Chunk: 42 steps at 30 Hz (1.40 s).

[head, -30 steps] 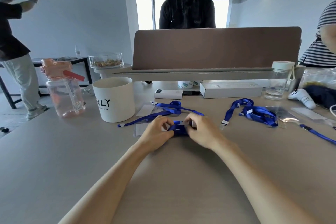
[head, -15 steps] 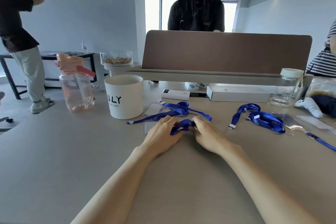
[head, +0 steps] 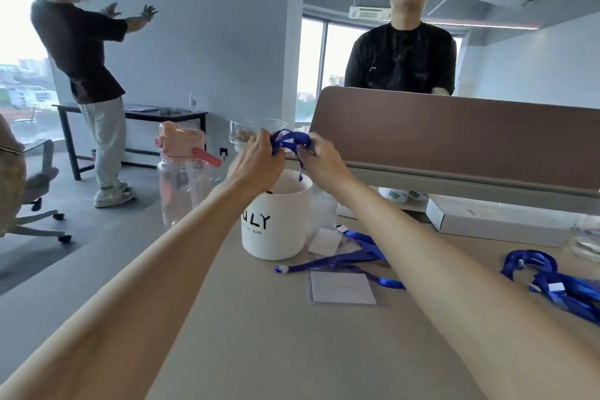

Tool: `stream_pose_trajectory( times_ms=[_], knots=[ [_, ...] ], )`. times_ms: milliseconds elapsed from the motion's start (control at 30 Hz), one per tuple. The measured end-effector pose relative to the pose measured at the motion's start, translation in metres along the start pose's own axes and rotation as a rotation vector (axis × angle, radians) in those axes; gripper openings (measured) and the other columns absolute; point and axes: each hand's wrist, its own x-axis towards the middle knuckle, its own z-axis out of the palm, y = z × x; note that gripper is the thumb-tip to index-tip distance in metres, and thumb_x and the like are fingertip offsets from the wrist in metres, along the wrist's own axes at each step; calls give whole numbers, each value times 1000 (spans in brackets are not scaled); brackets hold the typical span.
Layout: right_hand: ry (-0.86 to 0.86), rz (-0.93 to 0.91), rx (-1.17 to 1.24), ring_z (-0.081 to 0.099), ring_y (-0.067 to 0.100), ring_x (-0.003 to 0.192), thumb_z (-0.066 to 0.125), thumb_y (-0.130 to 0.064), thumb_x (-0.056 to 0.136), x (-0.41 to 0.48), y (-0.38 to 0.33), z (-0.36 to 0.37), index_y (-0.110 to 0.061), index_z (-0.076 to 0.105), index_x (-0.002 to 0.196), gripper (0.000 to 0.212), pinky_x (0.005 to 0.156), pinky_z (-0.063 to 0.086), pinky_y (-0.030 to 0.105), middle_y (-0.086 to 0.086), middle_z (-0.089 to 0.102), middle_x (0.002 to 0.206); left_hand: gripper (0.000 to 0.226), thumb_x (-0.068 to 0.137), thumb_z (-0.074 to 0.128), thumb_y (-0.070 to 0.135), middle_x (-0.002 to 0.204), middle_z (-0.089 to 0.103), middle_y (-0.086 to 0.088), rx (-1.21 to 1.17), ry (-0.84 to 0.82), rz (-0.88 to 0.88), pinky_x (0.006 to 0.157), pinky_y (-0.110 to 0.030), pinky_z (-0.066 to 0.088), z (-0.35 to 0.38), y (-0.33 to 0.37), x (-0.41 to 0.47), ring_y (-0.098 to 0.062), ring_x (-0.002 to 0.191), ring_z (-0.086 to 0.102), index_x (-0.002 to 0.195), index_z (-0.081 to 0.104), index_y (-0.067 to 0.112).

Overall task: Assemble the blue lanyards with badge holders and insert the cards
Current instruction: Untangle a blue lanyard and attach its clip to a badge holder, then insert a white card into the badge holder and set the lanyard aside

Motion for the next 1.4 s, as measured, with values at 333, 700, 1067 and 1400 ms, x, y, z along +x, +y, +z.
stream_pose_trajectory(
  times_ms=[333,700,1067,1400],
  knots=[
    [49,83,-79,57,13,100,55,-17,90,-33,31,-31,-19,70,106,21,75,39,23,-3,67,106,58,80,59,17,141,35,-11,303,-163,47,106,-45,26,18,5,-2,-29,132,27,135,40,16],
    [148,342,-426,60,28,100,43,-35,99,-210,136,-164,-3,72,96,43,81,46,37,14,69,105,37,90,47,11,133,50,-8,38,-430,395,103,-36,35,152,145,-142,-27,125,42,126,55,14],
    [45,367,-357,61,17,94,43,11,72,-305,191,-235,-15,73,85,43,80,43,25,-2,69,93,45,95,31,57,122,63,0,-306,-661,125,101,-41,39,251,195,-188,-22,117,53,116,60,30],
    [46,396,-441,54,9,77,70,-43,79,-298,208,-238,-22,63,76,23,61,38,25,-8,60,78,31,97,44,29,148,36,7,12,-663,569,109,-43,31,283,199,-166,-18,133,30,124,55,40]
  ],
)
